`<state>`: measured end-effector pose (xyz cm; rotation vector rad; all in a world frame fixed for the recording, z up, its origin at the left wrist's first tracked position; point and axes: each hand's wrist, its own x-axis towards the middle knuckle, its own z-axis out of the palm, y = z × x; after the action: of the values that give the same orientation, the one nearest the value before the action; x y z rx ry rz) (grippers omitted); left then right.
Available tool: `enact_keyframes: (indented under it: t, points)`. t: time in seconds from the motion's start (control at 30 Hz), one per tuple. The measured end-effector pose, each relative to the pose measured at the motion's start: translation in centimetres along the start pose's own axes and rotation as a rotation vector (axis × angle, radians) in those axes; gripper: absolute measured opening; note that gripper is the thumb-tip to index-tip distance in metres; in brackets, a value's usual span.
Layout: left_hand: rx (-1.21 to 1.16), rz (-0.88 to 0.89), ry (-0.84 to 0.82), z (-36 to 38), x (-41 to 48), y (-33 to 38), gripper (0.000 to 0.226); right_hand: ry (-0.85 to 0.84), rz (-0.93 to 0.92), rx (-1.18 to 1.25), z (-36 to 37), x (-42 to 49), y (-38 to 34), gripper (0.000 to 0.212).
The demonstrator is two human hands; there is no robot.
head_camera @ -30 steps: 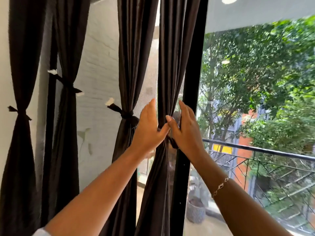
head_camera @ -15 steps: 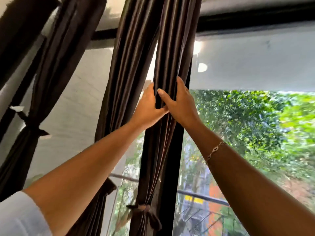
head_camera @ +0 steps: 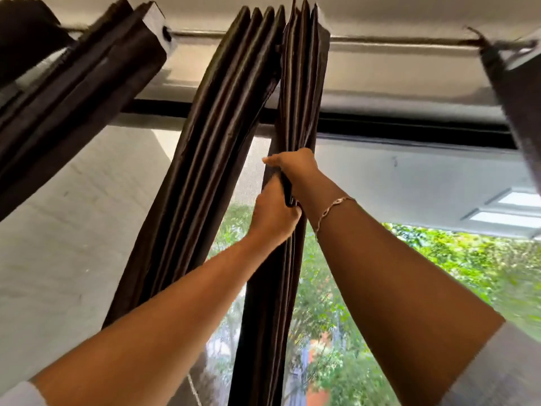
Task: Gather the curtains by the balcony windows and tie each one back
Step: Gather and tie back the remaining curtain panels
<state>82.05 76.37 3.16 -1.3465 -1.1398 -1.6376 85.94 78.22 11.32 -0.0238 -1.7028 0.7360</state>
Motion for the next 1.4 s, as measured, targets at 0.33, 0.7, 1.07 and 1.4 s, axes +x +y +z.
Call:
enact_keyframes:
  t: [0.33, 0.7, 1.07, 1.4]
  points:
    - [-0.058, 0.097, -0.1, 7.5, 0.1, 4.8, 0.063, 0.162, -0.047, -0.316, -9.8, 2.0, 0.8, 0.037]
    - [-0.095, 0.105, -0.138, 20.8, -1.1, 14.0, 0.06, 0.268, -0.042, -0.481, -25.9, 3.3, 2.5, 0.036]
    - [-0.003, 0.074, -0.138, 25.6, -3.6, 16.1, 0.048, 0.202, -0.056, -0.429, -31.4, 2.2, 5.3, 0.038]
    - [0.286, 0.167, -0.18, 22.1, -8.2, 14.9, 0.064, 0.115, -0.176, -0.566, -29.9, -2.7, 7.3, 0.025]
